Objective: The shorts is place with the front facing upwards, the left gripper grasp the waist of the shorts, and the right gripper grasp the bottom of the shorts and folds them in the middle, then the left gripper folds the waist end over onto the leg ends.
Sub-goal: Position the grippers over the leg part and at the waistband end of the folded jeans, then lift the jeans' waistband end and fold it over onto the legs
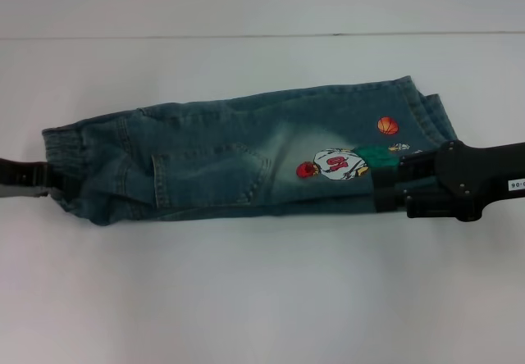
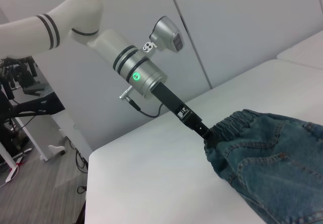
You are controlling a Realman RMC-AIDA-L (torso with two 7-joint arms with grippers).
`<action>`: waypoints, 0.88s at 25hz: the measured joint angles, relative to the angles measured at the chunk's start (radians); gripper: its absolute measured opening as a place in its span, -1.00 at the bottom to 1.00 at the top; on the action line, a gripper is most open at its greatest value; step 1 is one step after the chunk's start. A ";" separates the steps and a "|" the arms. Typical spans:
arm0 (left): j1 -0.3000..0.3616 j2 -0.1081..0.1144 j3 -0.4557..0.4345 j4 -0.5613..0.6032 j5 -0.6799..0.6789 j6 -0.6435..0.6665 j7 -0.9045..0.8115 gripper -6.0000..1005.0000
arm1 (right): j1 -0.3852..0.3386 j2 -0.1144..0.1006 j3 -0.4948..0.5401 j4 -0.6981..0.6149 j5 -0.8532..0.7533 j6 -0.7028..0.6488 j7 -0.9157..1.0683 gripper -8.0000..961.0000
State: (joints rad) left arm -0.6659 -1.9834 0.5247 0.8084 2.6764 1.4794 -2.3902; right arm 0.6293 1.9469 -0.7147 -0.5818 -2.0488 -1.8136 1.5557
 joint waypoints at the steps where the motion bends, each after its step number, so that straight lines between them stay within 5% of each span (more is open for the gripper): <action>1: 0.000 0.000 0.000 0.004 -0.007 0.008 0.004 -0.72 | -0.001 0.001 0.001 0.000 0.001 0.000 -0.003 0.13; 10: -0.007 0.006 -0.004 0.046 -0.048 0.063 0.017 -0.77 | -0.002 0.010 -0.006 0.010 -0.003 0.054 -0.013 -0.66; 15: -0.023 0.013 -0.003 0.091 -0.078 0.114 0.019 -0.77 | -0.002 0.020 0.012 0.049 0.005 0.124 -0.023 -0.79; 19: -0.055 0.025 -0.006 0.134 -0.092 0.173 0.018 -0.77 | 0.002 0.048 0.067 0.076 0.013 0.186 -0.042 -0.89; 22: -0.080 0.037 -0.008 0.154 -0.125 0.213 0.015 -0.78 | 0.001 0.089 0.101 0.080 0.034 0.272 -0.071 -0.94</action>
State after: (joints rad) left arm -0.7464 -1.9461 0.5163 0.9625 2.5511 1.6925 -2.3754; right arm 0.6300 2.0359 -0.6141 -0.5022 -2.0153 -1.5419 1.4851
